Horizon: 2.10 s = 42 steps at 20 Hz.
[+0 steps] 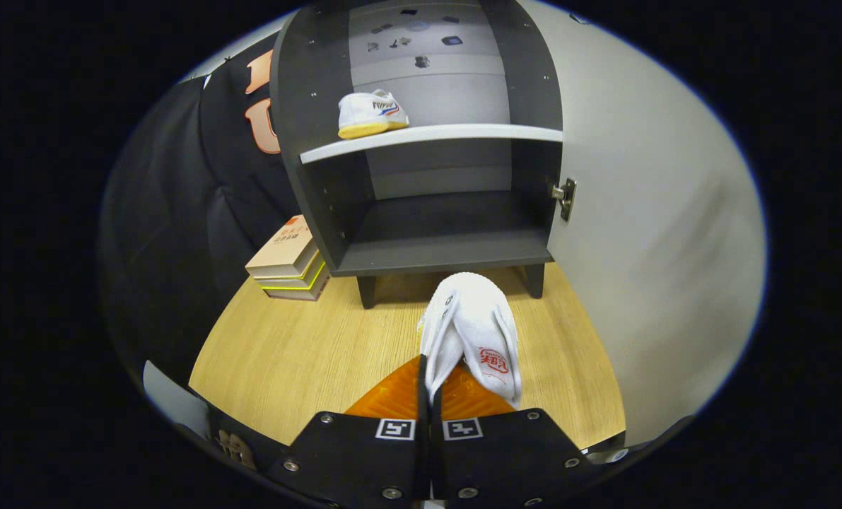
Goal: Open the shoe cabinet door, grab the shoes and put them into the shoe cabinet, then close the shoe cabinet door.
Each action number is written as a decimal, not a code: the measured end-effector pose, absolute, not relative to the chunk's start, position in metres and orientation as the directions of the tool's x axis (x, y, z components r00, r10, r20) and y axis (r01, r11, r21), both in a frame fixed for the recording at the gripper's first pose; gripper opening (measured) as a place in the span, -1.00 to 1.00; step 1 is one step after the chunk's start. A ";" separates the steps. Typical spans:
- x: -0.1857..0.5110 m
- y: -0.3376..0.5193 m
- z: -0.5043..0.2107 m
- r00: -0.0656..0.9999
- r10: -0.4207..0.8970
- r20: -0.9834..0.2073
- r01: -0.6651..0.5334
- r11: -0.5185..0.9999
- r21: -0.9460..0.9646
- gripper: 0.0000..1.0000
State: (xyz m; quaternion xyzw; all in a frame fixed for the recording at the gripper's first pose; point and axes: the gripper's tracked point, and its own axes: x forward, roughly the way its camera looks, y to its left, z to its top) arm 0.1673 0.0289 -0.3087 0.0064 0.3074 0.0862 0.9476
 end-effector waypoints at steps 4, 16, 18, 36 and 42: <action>0.173 0.032 -0.252 0.842 0.172 -0.511 -0.175 0.984 0.043 -1.00; 0.285 0.046 -0.117 0.917 0.205 -0.341 -0.226 0.974 -0.024 -1.00; 0.318 0.043 -0.098 0.926 0.199 -0.320 -0.219 0.975 -0.027 -1.00; 0.515 0.032 -0.119 0.879 0.153 -0.452 -0.183 0.983 -0.024 -0.98; 0.501 0.041 -0.117 0.871 0.207 -0.446 -0.177 0.978 0.108 -0.70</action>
